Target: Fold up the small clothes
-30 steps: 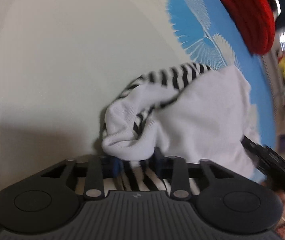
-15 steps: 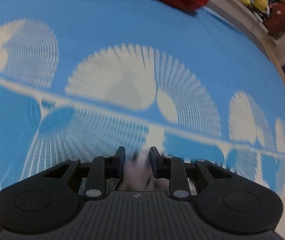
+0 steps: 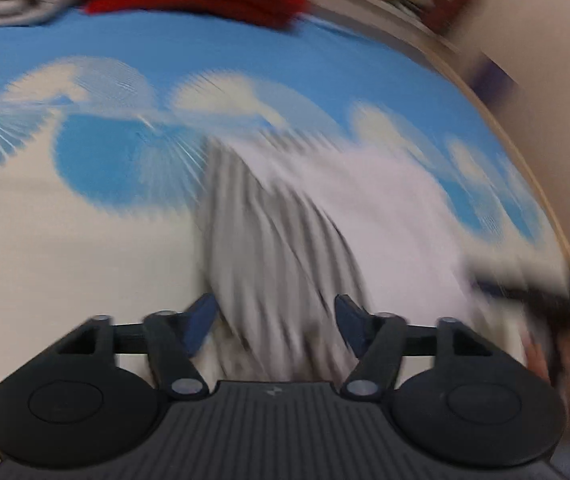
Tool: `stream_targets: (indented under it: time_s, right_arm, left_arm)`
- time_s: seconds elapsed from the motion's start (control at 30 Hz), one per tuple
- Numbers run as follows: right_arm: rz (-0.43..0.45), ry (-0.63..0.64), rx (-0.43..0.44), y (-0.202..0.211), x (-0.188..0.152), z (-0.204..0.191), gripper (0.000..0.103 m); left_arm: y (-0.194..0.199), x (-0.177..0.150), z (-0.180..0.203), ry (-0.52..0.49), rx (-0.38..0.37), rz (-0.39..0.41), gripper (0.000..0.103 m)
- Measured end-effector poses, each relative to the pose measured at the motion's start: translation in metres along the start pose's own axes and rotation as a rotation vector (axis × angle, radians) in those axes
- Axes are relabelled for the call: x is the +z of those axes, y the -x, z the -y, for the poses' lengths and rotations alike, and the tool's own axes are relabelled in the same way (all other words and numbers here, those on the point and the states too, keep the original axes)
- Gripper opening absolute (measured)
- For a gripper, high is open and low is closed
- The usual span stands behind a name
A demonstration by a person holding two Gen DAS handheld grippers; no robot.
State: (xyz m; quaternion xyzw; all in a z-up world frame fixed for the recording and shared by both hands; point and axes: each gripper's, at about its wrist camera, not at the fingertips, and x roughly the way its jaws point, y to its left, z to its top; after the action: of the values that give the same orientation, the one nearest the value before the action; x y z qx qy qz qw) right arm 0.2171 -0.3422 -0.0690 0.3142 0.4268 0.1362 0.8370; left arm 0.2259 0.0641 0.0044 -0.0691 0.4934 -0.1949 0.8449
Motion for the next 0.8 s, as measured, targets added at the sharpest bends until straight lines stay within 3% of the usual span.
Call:
stream_targets:
  time_s: [0.1, 0.17, 0.23, 0.27, 0.3, 0.43, 0.6, 0.73, 0.8]
  right_arm:
    - [0.02, 0.036, -0.006, 0.006, 0.0, -0.009, 0.085]
    - [0.018, 0.018, -0.018, 0.007, -0.001, -0.013, 0.084]
    - [-0.006, 0.024, -0.142, 0.004, -0.006, -0.023, 0.085]
    - [-0.012, 0.039, -0.183, 0.002, -0.009, -0.028, 0.085]
    - [-0.011, 0.057, -0.21, 0.001, -0.014, -0.032, 0.084]
    - [-0.02, 0.076, -0.21, -0.002, -0.03, -0.042, 0.083]
    - [-0.003, 0.031, -0.191, -0.004, -0.041, -0.05, 0.083]
    - [0.066, 0.152, -0.244, -0.005, -0.048, -0.073, 0.083]
    - [0.096, 0.22, -0.276, 0.0, -0.051, -0.086, 0.083]
  left_arm:
    - [-0.014, -0.045, 0.029, -0.104, -0.065, -0.132, 0.081]
    - [-0.044, -0.06, 0.037, -0.111, -0.014, -0.202, 0.081]
    - [-0.069, -0.063, 0.03, -0.08, 0.06, -0.229, 0.071]
    - [-0.076, -0.061, 0.022, -0.046, 0.1, -0.23, 0.067]
    - [-0.075, -0.056, 0.012, 0.0, 0.089, -0.207, 0.067]
    - [-0.062, -0.038, -0.021, 0.133, 0.136, -0.146, 0.081]
    - [-0.06, -0.033, -0.025, 0.107, 0.219, -0.091, 0.087]
    - [-0.054, -0.039, -0.012, 0.093, 0.254, -0.087, 0.089]
    - [-0.041, -0.046, 0.001, 0.05, 0.288, -0.041, 0.091]
